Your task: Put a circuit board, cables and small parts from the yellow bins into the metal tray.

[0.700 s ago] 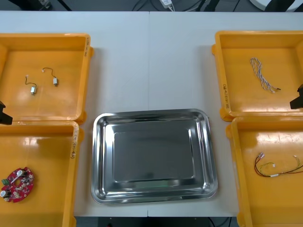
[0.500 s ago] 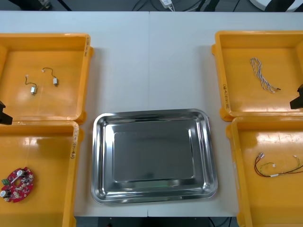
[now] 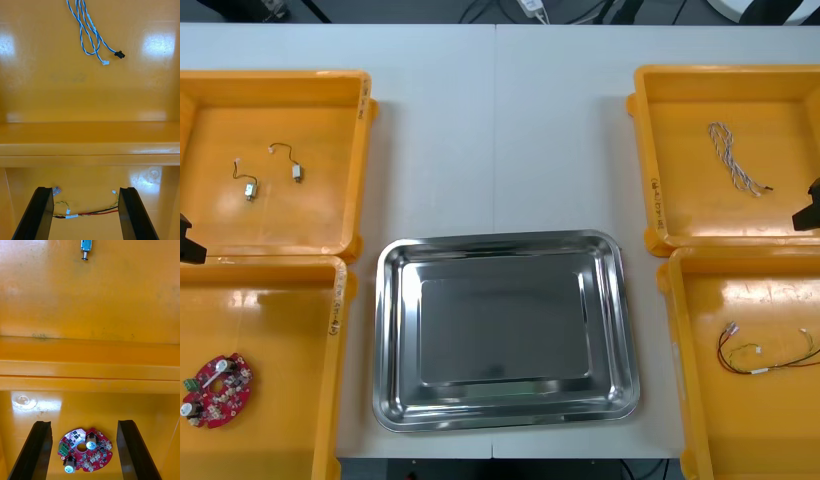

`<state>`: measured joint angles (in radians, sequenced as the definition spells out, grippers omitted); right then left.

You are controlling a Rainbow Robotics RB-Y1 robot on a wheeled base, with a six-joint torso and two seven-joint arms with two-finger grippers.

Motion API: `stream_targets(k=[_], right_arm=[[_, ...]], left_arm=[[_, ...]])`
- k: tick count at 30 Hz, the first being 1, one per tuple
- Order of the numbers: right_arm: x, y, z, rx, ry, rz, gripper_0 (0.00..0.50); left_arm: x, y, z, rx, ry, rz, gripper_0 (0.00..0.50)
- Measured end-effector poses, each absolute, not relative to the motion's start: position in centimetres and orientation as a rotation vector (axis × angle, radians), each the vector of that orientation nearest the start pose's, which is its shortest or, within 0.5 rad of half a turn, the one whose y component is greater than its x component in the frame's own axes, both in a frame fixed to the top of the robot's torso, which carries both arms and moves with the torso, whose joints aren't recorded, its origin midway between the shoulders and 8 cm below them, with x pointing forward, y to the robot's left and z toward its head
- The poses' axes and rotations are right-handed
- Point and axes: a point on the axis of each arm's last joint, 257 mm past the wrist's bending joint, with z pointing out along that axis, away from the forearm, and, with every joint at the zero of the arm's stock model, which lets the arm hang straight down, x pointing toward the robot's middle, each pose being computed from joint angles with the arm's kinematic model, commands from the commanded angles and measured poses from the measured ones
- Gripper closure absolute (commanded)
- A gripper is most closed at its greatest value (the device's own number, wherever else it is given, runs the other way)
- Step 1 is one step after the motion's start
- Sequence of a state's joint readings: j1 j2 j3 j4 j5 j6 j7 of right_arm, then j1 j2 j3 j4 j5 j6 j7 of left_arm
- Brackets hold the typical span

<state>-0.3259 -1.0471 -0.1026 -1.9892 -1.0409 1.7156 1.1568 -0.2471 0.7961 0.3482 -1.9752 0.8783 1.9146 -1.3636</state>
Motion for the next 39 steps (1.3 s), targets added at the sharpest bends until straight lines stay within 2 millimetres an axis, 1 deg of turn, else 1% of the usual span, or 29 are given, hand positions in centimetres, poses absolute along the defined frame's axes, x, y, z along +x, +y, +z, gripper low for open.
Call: stream_targets(k=[39], right_arm=[[42.05, -37.28, -13.55, -0.004, 2.675, 0.011, 0.0]], left_arm=[[39.13, 40.13, -16.61, -0.073, 2.731, -0.056, 0.0]])
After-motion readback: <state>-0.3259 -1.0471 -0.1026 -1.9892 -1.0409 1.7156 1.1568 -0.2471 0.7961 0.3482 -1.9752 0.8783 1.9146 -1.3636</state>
